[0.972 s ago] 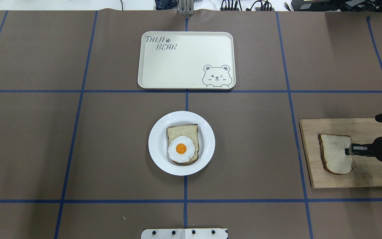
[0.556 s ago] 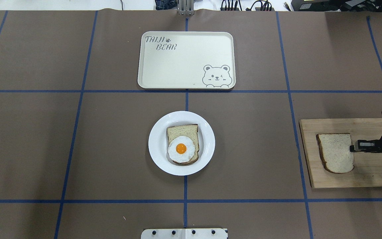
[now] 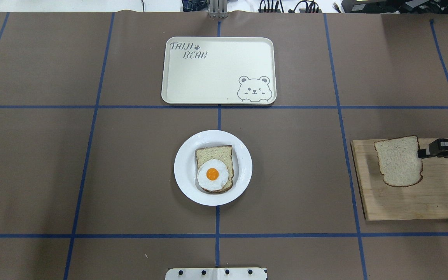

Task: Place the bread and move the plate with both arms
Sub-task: 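Lift the bread slice with the right gripper and carry it toward the white plate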

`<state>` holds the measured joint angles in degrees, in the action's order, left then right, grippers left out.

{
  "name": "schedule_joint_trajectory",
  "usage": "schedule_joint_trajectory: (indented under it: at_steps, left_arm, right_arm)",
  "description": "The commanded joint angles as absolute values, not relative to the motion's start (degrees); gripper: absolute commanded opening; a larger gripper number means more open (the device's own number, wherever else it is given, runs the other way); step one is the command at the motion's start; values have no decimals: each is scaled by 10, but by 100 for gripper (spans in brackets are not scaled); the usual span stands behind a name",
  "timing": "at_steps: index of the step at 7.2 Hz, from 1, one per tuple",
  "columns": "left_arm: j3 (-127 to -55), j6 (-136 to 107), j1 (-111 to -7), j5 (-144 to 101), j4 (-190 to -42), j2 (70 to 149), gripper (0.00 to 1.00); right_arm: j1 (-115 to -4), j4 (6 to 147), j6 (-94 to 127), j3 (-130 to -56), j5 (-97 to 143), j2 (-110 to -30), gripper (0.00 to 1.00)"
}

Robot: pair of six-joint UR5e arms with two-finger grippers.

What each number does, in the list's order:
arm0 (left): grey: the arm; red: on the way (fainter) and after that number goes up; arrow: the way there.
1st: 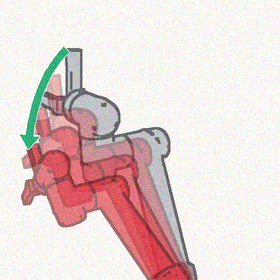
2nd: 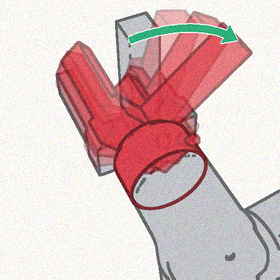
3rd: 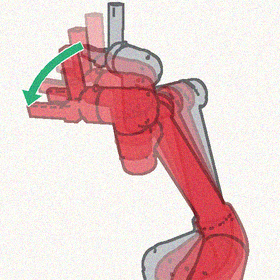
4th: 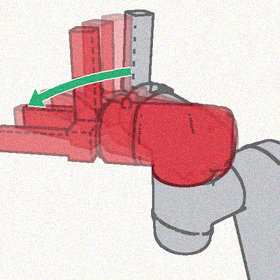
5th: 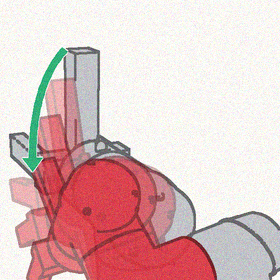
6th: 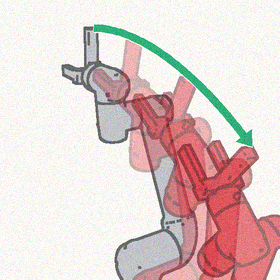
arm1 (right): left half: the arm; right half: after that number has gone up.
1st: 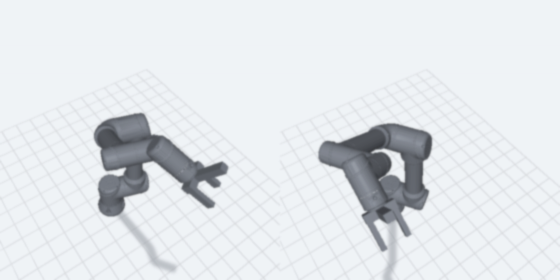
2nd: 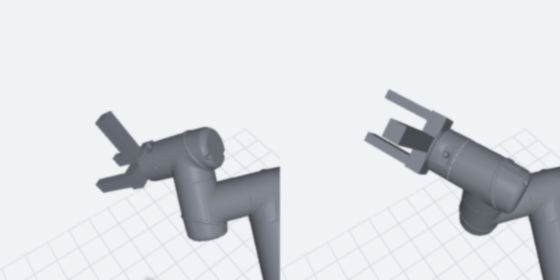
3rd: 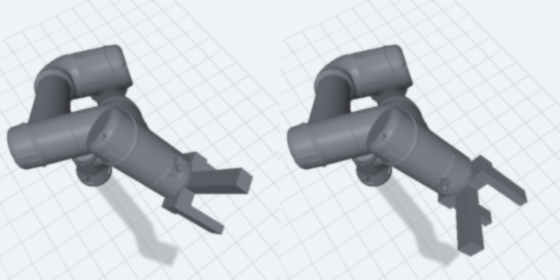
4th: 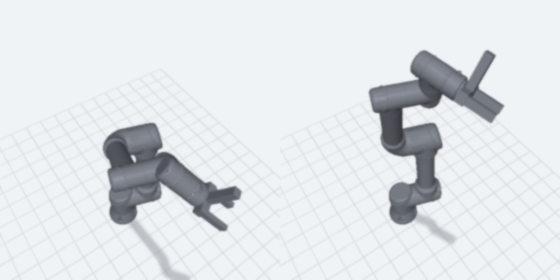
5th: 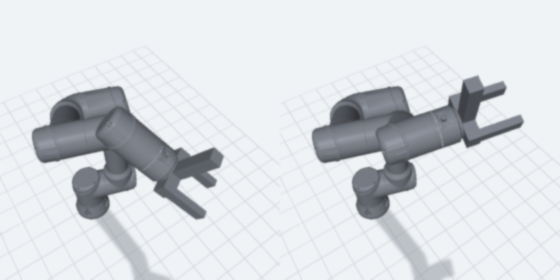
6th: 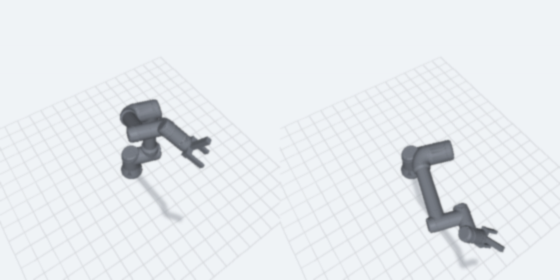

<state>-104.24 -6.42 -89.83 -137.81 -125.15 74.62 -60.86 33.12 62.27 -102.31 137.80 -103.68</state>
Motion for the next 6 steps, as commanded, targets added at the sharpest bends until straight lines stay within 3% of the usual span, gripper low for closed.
schedule_joint_trajectory:
  at_steps: [1,4,6]
  left_arm:
    - [-1042,-64,-898,-1378,-1252,746,99]
    - [-1042,-65,-898,-1378,-1251,746,99]
    - [-1043,-66,-897,-1378,-1251,748,99]
  right_arm:
    - [-637,330,622,-1023,1425,-1020,0]
    - [-638,326,655,-1015,1422,-950,0]
    - [-609,326,765,-1012,1415,-857,0]
